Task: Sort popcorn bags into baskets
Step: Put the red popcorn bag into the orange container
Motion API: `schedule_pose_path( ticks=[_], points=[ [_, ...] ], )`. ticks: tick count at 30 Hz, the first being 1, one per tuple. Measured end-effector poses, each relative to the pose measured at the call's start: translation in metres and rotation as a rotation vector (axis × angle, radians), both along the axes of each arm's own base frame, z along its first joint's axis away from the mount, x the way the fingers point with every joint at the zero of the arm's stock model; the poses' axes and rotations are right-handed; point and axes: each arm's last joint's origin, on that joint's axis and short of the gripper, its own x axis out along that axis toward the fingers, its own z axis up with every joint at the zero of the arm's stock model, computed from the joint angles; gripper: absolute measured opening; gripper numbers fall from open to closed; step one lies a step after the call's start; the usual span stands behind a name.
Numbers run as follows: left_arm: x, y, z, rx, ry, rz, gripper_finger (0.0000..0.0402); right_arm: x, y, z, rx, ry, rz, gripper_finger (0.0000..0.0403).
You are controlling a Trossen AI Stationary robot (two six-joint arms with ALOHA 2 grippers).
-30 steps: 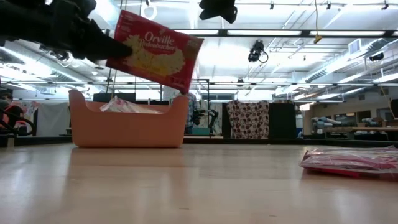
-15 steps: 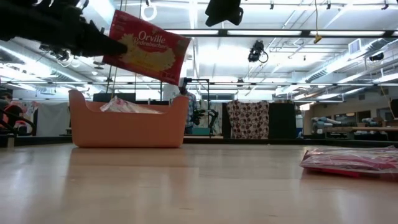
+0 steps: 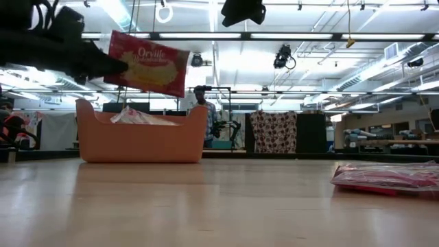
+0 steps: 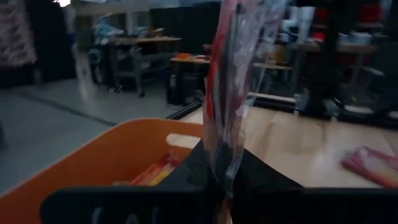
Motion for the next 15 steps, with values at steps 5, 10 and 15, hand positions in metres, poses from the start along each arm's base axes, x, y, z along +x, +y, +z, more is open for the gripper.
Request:
schedule_pose_path(
  ticks=[5,10,15],
  points=[
    [0.0,0.011,-0.007,-0.144,-0.051,0.089,0.0032,0.002,0.0,-0.001,-0.016,-0.005,0.018,0.0144],
    [-0.001,0.019,-0.014,-0.297,-0.095,0.158,0.0038,0.006,0.001,-0.008,-0.017,0.017,0.025,0.0144],
    [-0.001,0.021,-0.015,-0.349,-0.123,0.165,0.0056,0.011,0.002,-0.014,-0.017,0.03,0.048,0.0144]
  ],
)
